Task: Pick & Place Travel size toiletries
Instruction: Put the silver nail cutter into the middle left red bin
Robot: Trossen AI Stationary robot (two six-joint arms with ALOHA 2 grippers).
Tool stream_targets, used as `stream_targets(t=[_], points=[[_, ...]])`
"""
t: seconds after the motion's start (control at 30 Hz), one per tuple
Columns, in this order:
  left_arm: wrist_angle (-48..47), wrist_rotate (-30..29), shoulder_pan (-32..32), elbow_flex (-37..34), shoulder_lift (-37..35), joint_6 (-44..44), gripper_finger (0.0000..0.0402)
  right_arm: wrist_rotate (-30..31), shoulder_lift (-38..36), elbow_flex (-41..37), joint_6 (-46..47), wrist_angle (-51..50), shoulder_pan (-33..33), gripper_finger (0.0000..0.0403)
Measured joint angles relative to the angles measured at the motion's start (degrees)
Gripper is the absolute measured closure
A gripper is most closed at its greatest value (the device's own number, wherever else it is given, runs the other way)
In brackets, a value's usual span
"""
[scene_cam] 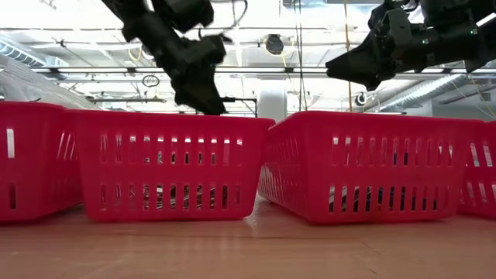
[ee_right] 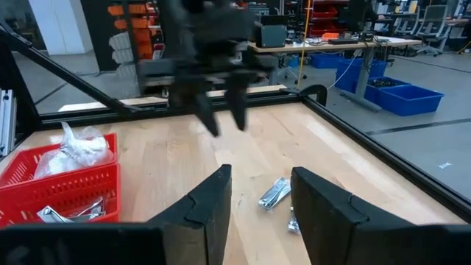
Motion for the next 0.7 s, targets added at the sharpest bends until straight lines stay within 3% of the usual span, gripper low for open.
stream_targets(t=[0.17,0.37,0.57,0.7], points=[[-1.3,2.3,4.9,5.0,5.8,5.4,0.0227,0.1,0.0,0.0,-1.3,0.3,-0.1,0.0273],[-0.7,2.3,7.6,11.3,15.8,16.0,0.0185,0.1,0.0,0.0,-1.3,0.5,-0.1,0.0273],[-0.5,2.1,9.6,15.1,24.5,21.0,0.0155,0.1,0.0,0.0,-1.2,-0.1,-0.1,0.0273],[1.1,-1.6,10.2,15.4,27.1,23.8,0.0152,0.1,0.0,0.0,-1.2,-1.0,-0.1,0.0273]])
